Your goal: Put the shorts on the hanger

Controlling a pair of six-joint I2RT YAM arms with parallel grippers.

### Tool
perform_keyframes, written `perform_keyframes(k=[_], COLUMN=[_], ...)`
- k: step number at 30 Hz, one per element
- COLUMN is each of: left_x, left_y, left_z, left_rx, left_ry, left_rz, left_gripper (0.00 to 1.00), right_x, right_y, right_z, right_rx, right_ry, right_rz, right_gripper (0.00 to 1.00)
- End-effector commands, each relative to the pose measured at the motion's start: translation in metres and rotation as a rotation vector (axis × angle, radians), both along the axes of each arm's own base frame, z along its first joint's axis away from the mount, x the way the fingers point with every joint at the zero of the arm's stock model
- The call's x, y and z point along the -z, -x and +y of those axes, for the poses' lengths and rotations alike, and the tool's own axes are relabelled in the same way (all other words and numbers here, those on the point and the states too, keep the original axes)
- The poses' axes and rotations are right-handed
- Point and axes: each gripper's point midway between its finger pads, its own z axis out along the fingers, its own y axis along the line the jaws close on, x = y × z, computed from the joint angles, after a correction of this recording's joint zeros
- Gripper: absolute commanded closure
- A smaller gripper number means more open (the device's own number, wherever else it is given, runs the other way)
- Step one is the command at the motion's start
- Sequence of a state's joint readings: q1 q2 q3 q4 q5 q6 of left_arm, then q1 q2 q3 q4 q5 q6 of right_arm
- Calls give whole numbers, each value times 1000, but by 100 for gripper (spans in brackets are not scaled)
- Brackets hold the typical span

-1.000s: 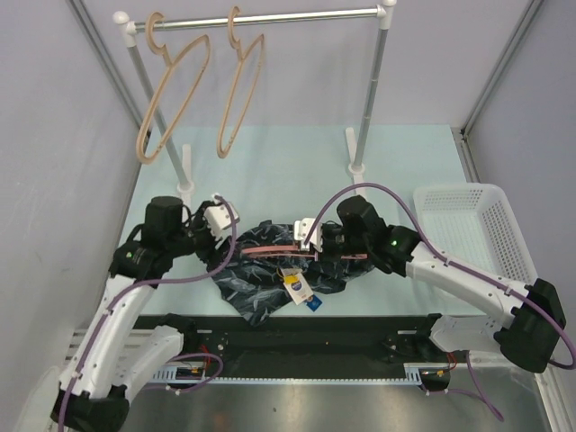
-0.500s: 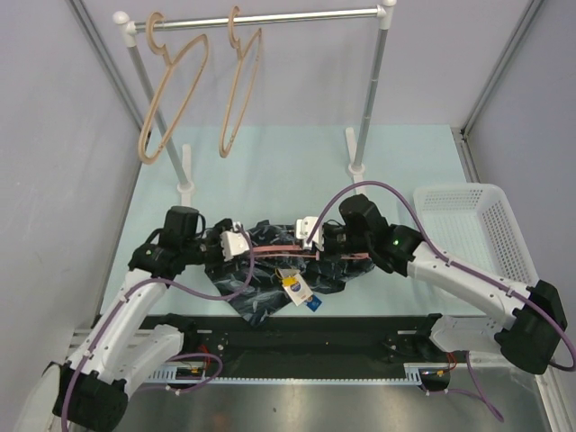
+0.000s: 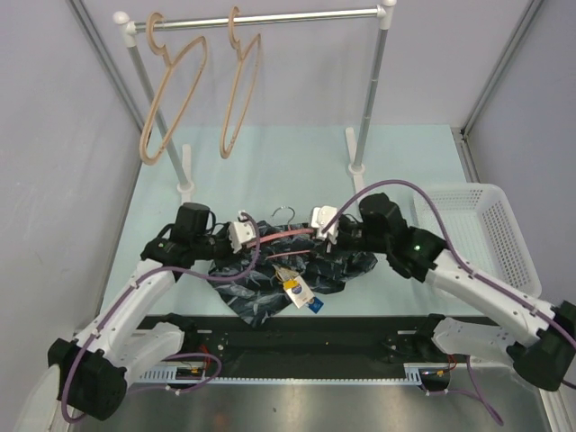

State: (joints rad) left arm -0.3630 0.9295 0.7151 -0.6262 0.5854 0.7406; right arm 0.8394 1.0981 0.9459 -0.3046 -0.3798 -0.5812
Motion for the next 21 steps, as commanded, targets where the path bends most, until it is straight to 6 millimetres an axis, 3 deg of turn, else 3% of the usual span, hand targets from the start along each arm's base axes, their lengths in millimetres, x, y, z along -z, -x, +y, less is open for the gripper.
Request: perform_keyframes(k=[1, 5, 8, 10, 12, 13, 14, 16, 21], left_x=[-17, -16, -15, -14, -13, -15, -16, -17, -19], left_y=[-15, -18, -15, -15, -16, -17, -18, -18, -13], left_z=[-3, -4, -7, -8, -9, -9, -10, -12, -12], left_rx=[-149, -209, -218, -230, -237, -252, -251, -264, -264], left_ry=[120, 156, 181, 192, 199, 210, 219, 234, 250], left_rz=[97, 158, 181, 194, 210, 222, 230, 249, 256], left_gripper=[100, 100, 100, 100, 100, 100, 100, 100, 100], right_x=[-23, -16, 1, 30, 39, 63, 55, 62, 91], right_y=[5, 26, 44, 37, 20, 17, 5, -5, -24], right_z=[-41, -76, -77, -78, -73, -75, -67, -64, -51], right_rx=[136, 142, 71, 108, 178, 196, 206, 229, 275], right_ry=[-52, -15, 23, 95, 106, 132, 72, 45, 64], right_rz=[11, -32, -6, -4, -82, -87, -168, -228, -266], right_gripper=[39, 35, 37, 35, 34, 32, 32, 31, 36])
